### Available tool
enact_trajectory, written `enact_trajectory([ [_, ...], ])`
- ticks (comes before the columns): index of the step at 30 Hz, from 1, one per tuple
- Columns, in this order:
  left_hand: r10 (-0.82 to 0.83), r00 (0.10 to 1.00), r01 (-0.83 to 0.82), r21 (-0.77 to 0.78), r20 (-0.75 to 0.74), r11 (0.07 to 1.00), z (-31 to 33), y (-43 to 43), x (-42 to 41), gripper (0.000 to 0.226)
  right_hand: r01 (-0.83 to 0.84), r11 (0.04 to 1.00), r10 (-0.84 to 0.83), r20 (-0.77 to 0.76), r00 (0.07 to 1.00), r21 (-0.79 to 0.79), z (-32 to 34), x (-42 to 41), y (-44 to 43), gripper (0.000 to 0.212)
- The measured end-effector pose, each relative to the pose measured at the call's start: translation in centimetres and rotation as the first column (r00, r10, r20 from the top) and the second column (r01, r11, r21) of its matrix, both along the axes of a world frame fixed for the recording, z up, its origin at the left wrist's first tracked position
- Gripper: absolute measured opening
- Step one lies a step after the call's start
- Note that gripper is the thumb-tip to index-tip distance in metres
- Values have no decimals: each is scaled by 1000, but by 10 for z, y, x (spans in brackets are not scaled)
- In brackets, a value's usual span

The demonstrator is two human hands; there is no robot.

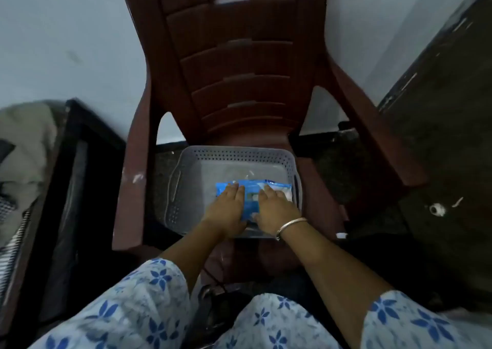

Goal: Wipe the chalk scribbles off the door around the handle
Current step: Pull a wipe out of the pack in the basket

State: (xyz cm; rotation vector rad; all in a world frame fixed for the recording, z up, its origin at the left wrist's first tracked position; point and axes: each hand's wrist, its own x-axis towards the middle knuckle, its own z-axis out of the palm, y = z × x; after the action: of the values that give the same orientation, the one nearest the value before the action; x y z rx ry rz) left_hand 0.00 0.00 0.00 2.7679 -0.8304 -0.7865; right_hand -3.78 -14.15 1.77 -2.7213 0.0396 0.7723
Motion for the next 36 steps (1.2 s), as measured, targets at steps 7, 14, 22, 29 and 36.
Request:
enact_trajectory([
  [7, 25, 994, -24, 7, -102, 1000, -33, 16, -4, 86, 142, 990, -142, -27, 990, -7, -29, 5, 1, 46],
  [14, -33, 998, 31, -42, -60, 999, -48, 9, 4, 80, 73, 995, -74, 3, 997, 68, -45, 17, 13, 61],
  [22, 4, 997, -10, -83, -78, 997, -51, 5, 4, 74, 203, 977, -194, -119, 974, 70, -58, 29, 27, 57],
  [29, 32, 996, -39, -85, -83, 996, -55, 7, 4, 73, 516, 768, -543, -42, 839, 378, -68, 30, 27, 38],
  [36, 27, 998, -31, -80, -57, 996, -56, 7, 5, 73, 711, -245, -871, -472, 138, 660, -49, 36, 13, 6],
])
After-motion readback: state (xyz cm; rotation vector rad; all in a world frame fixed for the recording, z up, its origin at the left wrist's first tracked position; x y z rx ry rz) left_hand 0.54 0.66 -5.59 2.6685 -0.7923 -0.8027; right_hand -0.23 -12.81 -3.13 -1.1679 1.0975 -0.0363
